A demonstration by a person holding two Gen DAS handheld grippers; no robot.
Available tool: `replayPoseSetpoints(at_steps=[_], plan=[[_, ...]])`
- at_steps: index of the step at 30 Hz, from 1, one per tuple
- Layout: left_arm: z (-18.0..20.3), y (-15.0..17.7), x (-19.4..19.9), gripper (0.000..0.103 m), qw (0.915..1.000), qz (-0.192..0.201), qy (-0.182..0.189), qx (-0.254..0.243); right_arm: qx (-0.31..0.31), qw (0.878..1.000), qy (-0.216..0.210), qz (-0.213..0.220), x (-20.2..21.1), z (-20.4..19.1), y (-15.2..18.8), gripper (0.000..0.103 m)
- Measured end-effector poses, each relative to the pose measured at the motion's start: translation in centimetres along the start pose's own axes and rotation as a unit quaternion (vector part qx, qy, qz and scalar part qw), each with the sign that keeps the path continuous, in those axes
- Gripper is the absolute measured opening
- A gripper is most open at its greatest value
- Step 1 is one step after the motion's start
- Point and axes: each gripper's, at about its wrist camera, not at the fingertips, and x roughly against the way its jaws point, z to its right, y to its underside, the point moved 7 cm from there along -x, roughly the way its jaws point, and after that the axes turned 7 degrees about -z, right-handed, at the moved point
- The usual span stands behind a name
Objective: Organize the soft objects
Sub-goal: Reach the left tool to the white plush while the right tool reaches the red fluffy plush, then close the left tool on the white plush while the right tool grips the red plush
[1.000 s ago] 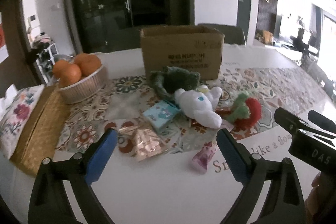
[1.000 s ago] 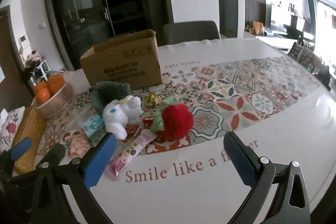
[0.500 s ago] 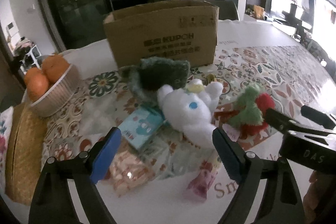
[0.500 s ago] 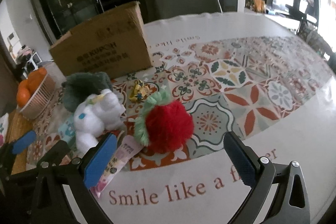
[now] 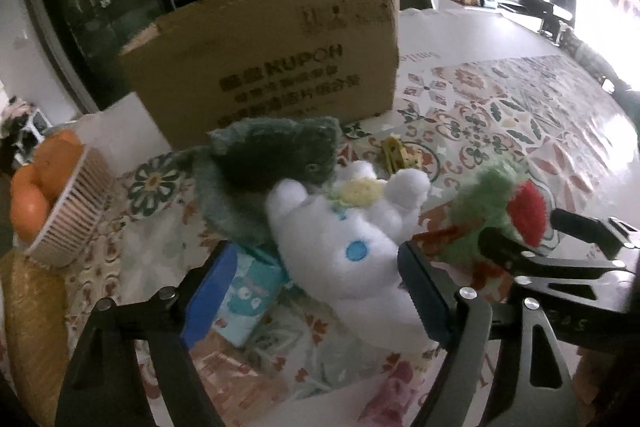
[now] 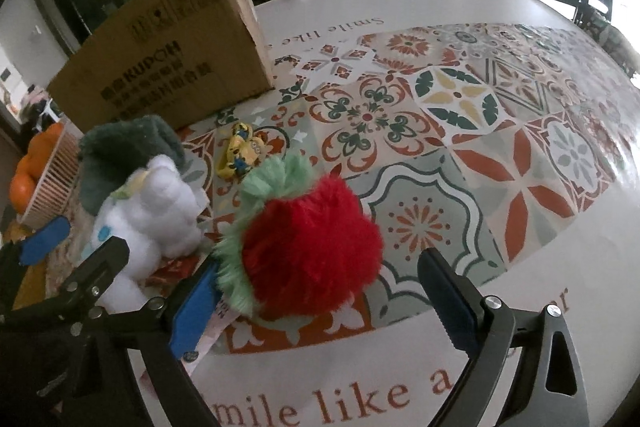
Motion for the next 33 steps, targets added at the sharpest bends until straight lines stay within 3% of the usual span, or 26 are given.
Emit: replayPoseSetpoints(at_steps=[6, 13, 23, 33], plan=[[1.0, -0.3, -2.1, 0.082, 0.9987, -0.037, 0.034, -0.007, -0.006, 1.0, -0.012, -0.02, -1.8, 0.2, -0.6, 0.085], [1.4, -0.3, -4.2, 0.079, 0.9978, -0.055, 0.036, -0.008, -0.001, 1.0, -0.001, -0.014, -2.4, 0.4, -0.9, 0.075], [1.7, -0.8, -4.9, 0.074, 0.9986, -0.036, 0.039, -0.006, 0.01, 1.0, -0.005, -0.003, -2.4, 0.0, -1.2, 0.045], [1.3, -0.3, -3.1, 0.069, 0.9985, -0.01, 0.05, 0.02, 0.012, 1.0, -0.018, 0.009, -1.4, -0.2, -0.9, 0.038]])
